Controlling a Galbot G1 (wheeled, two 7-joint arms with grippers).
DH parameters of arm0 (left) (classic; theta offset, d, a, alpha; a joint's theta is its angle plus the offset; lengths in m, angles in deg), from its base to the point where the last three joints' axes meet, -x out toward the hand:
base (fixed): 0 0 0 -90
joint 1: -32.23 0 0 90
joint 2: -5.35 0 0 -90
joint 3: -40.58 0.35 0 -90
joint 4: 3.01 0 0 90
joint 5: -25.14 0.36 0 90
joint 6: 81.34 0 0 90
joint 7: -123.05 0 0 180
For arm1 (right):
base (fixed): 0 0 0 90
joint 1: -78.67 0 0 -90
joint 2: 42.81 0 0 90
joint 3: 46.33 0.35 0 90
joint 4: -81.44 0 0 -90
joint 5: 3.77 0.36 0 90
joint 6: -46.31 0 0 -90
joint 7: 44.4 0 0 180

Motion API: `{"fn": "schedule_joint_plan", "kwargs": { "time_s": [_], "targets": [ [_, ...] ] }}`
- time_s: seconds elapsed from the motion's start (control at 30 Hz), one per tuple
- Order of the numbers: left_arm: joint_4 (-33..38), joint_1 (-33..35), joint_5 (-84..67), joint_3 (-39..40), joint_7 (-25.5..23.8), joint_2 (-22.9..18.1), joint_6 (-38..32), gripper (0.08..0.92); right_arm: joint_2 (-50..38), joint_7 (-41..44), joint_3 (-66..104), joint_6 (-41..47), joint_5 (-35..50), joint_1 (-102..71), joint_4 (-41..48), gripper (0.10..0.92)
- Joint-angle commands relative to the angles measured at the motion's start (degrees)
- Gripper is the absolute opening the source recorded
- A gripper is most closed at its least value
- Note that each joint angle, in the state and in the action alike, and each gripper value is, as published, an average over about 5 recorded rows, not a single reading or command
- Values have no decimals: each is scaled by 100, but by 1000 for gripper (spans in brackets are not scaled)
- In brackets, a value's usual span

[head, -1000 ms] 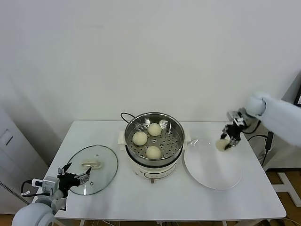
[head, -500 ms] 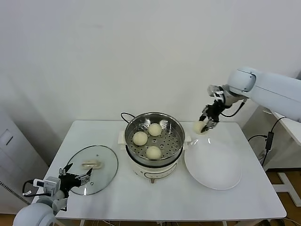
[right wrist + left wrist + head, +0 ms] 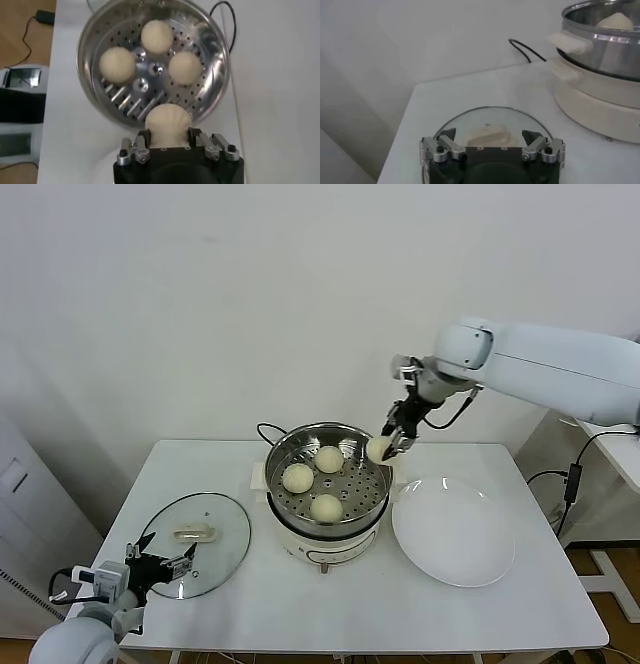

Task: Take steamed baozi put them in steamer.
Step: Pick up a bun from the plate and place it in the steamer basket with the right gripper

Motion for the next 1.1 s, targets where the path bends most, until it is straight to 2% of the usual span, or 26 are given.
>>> {"fn": "schedule_joint_plan", "kwargs": {
  "time_s": [0.03,0.43,0.87,0.97,1.1],
  "targets": [
    [13,5,15,-6,-4,-6,-6,823,501,-665,-126,481,369,-280,-120,475],
    [3,-31,-5,-18,-4,8,-5,823,477,-1208,152,722,203,-917,1,475],
    [-42,-89,-11,7,-4,-6,-3,823,507,-1285,321,745,36,-1290,180,480],
    [-44,-102,-11,9,-3,-4,1,823,483,-1311,401,735,75,-1321,189,526],
    [-45,-99,-12,10,-3,-14,4,823,404,-1260,530,722,138,-1305,179,640]
  ]
}}
